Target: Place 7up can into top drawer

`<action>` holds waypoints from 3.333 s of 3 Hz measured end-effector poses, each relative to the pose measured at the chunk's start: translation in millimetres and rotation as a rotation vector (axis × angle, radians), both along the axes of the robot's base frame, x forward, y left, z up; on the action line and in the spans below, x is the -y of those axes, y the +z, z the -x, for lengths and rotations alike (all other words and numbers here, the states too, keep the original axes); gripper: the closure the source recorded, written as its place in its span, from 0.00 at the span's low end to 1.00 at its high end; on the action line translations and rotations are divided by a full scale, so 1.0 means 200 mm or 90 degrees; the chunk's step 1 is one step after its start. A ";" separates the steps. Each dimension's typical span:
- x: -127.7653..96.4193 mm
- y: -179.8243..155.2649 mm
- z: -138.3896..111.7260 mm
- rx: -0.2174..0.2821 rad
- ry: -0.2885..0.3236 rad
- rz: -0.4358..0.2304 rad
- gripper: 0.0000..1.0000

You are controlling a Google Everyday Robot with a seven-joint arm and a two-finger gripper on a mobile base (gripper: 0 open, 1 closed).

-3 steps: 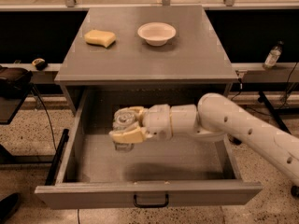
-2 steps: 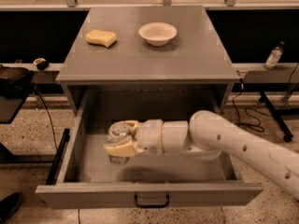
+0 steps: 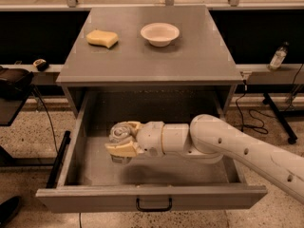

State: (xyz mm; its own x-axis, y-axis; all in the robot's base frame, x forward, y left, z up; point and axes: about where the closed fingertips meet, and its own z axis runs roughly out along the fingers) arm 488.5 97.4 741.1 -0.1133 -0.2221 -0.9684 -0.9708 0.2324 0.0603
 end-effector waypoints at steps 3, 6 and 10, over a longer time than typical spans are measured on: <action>0.00 -0.26 -0.27 0.122 0.108 0.034 1.00; -0.01 -0.28 -0.28 0.132 0.110 0.040 0.38; 0.21 -0.05 -0.19 0.133 0.081 0.004 0.00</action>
Offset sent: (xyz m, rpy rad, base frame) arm 0.0805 -0.0172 -0.0629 -0.0320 -0.2357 0.2276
